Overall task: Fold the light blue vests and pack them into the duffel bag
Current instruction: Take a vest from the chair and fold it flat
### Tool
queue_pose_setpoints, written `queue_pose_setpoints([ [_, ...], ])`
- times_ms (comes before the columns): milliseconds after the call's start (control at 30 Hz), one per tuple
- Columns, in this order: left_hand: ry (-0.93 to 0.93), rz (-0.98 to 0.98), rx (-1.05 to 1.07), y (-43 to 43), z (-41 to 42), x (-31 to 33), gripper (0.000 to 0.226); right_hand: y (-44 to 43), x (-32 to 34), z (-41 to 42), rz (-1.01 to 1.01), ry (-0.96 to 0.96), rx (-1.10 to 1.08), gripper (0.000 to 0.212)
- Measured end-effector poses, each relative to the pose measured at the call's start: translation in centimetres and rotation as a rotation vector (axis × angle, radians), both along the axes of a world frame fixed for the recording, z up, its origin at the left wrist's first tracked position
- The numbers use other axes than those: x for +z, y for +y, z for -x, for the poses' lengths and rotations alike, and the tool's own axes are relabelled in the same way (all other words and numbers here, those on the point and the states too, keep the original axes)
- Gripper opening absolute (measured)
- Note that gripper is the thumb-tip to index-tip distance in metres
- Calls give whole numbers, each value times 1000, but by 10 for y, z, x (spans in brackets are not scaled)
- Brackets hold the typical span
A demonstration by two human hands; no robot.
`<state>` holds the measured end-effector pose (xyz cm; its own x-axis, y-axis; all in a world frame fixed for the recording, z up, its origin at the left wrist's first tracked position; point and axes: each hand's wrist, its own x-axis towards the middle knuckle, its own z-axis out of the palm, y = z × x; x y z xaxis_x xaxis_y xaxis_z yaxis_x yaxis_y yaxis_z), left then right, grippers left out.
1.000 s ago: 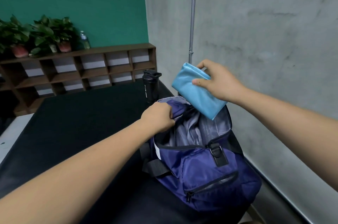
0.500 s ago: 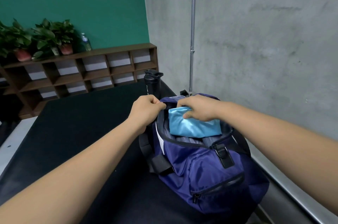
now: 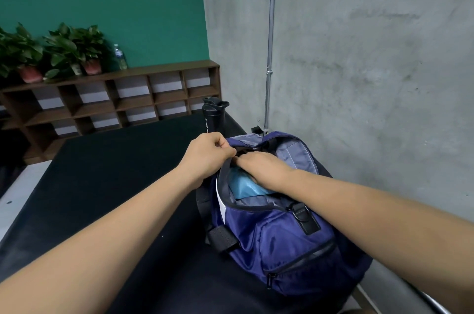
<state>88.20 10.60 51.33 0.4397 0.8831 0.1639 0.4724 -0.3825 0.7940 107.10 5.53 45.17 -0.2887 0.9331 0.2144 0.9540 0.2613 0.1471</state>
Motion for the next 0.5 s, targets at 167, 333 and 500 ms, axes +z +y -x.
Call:
queue_pose_setpoints([
  [167, 7, 0, -10, 3, 7, 3, 19, 8, -14, -11, -155, -255, 45, 35],
  [333, 17, -24, -15, 4, 13, 5, 20, -7, -18, 1, -346, -350, 187, 23],
  [500, 31, -22, -38, -1, 11, 6, 19, -33, -29, 3, -100, -425, 34, 57],
])
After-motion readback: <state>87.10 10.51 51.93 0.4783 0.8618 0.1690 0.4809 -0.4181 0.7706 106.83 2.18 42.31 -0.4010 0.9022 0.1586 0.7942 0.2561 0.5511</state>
